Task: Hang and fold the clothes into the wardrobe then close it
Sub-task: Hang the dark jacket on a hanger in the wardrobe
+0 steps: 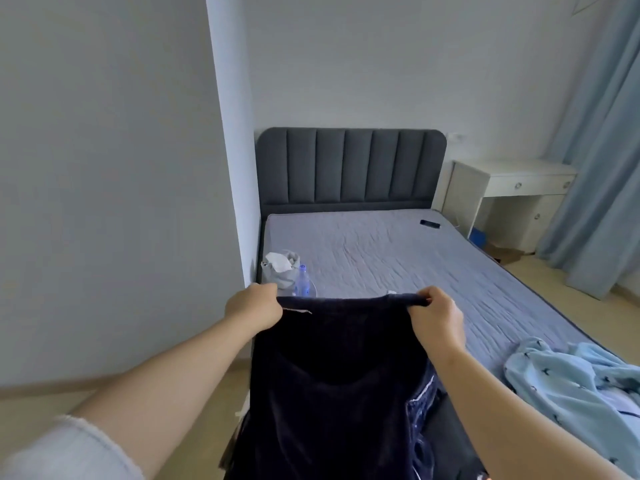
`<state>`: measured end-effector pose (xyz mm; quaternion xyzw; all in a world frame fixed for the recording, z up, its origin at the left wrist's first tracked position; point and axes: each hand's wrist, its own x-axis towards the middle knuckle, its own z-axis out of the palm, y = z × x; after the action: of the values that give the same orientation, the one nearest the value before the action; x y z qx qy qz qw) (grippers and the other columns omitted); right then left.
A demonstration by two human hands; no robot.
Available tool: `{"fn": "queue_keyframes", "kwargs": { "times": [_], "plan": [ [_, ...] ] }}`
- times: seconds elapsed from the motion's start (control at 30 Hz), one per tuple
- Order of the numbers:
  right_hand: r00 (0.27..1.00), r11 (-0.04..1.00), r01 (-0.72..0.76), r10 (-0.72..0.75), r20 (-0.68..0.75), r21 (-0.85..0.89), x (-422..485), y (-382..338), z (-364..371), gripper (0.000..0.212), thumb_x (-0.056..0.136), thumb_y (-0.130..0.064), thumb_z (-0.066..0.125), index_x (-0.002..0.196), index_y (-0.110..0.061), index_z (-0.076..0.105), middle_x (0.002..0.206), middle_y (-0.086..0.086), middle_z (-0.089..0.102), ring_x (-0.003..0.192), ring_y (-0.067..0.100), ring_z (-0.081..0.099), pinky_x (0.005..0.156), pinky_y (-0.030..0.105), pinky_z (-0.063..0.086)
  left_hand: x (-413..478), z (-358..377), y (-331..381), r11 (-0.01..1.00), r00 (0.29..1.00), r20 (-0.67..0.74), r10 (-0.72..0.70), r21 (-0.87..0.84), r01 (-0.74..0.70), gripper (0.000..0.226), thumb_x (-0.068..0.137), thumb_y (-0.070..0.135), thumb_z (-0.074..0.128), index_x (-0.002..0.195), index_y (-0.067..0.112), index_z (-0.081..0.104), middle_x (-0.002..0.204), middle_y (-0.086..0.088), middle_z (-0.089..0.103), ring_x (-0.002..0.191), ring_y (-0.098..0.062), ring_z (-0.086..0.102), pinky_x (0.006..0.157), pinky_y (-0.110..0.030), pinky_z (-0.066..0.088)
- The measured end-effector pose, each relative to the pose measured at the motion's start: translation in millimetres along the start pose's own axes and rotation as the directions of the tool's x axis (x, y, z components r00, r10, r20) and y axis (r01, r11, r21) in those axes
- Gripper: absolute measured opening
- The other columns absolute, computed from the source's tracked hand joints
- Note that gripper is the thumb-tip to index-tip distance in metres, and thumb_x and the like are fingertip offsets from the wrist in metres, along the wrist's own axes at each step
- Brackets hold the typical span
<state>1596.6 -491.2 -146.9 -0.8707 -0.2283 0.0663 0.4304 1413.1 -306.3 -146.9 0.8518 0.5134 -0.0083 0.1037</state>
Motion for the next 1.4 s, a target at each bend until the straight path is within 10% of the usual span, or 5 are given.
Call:
{"fn": "queue_keyframes", "kwargs": {
  "times": [0.2,0.47,0.67,1.07,1.4],
  "plan": [
    [0.970,0.927,-0.226,0.244,-0.024,0.300,5.0,-36.1,-2.6,0.024,0.090,-0.027,0.048,0.104,-0.011,0.036,0.103,0.010,0.042,0.092,0.032,0.048,0.081,0.045,0.043,6.6,-24.5,18.5,0.371,0.969,0.095,-0.230,-0.912,0.177,0.027,0.091,0.008,0.030,0.110,0.014,0.047,0.102,-0.013,0.059,0.075,-0.027,0.062,0.045,-0.034,0.053],
    [1.000,0.596,0.010,0.012,-0.021,0.803,9.7,-120.6,-24.1,0.007,0.089,-0.017,0.050,0.083,-0.020,0.052,0.085,-0.001,0.059,0.073,0.013,0.055,0.059,0.026,0.046,-13.2,-138.3,27.0,-0.449,0.949,-0.225,-0.221,-0.840,-0.304,0.021,0.090,0.002,0.043,0.087,0.018,0.057,0.095,-0.010,0.062,0.080,-0.024,0.064,0.056,-0.033,0.056],
    [0.980,0.764,0.194,-0.121,-0.159,0.615,18.9,-109.2,-29.4,0.016,0.085,-0.013,0.057,0.081,-0.028,0.055,0.084,-0.005,0.060,0.072,0.008,0.056,0.054,0.022,0.042,-30.0,-119.9,13.8,0.313,0.784,-0.524,-0.334,-0.846,-0.432,0.026,0.078,0.006,0.056,0.077,0.028,0.042,0.085,0.002,0.055,0.078,-0.019,0.061,0.062,-0.031,0.056],
    [0.952,0.984,0.114,-0.148,0.270,0.135,-29.5,-67.3,65.3,0.019,0.086,-0.035,0.051,0.094,-0.022,0.041,0.098,0.003,0.046,0.092,0.028,0.050,0.088,0.046,0.043,-91.1,-19.6,-85.1,0.119,0.596,-0.081,-0.799,-0.993,0.023,0.035,0.086,0.004,0.033,0.100,0.024,0.058,0.089,0.001,0.058,0.076,-0.020,0.054,0.064,-0.029,0.042],
    [0.650,0.783,0.004,-0.474,0.594,0.621,-171.9,-177.3,133.8,0.026,0.089,-0.011,0.036,0.090,-0.024,0.059,0.072,-0.003,0.054,0.061,0.015,0.047,0.054,0.026,0.037,-236.9,-60.3,-212.7,0.178,0.235,-0.181,-0.955,-0.984,-0.034,0.013,0.090,0.014,0.038,0.097,0.008,0.046,0.093,-0.013,0.053,0.070,-0.022,0.050,0.056,-0.031,0.042]
  ]
}}
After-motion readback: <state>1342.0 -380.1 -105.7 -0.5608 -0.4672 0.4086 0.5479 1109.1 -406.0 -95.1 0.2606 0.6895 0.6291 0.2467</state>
